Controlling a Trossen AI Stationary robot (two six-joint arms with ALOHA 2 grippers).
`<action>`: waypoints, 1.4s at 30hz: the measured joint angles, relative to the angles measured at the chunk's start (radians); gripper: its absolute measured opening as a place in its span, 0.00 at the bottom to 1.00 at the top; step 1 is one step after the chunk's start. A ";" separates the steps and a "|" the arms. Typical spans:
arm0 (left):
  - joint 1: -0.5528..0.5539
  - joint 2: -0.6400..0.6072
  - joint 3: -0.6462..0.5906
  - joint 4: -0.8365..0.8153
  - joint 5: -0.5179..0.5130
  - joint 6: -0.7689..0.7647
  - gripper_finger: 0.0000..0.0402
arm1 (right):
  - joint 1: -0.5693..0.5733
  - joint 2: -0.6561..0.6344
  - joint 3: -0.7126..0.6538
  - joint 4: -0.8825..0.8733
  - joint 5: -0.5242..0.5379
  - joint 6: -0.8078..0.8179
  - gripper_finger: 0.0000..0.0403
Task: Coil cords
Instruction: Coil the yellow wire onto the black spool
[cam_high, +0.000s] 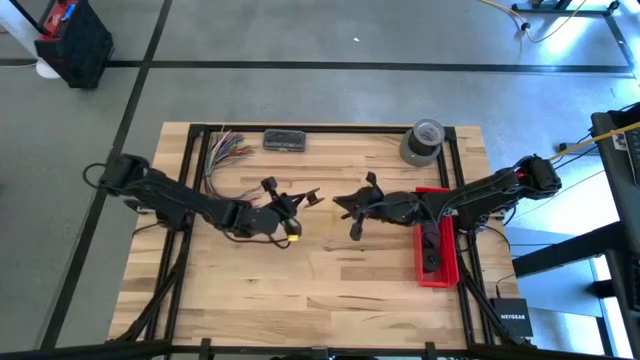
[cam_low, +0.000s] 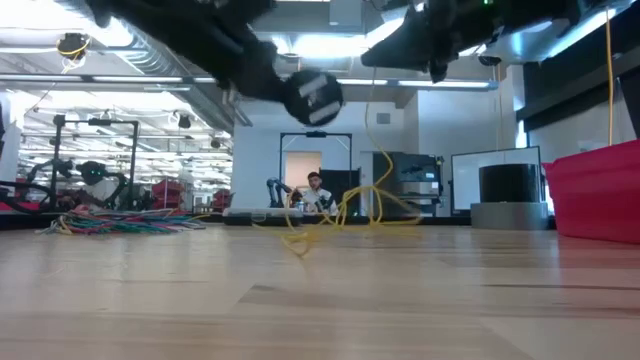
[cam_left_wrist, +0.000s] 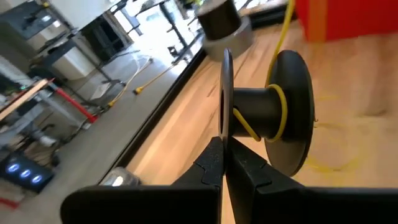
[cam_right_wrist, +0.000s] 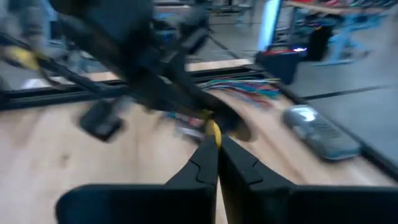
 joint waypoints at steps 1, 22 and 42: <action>0.008 0.011 0.000 0.009 -0.003 0.001 0.00 | 0.000 0.002 0.000 -0.004 -0.010 0.012 0.01; 0.033 0.106 0.002 0.274 -0.031 0.072 0.00 | -0.032 0.208 0.036 0.228 -0.140 0.139 0.03; -0.053 0.072 0.070 0.322 -0.032 0.013 0.00 | -0.030 0.306 0.097 0.101 0.014 -0.020 0.03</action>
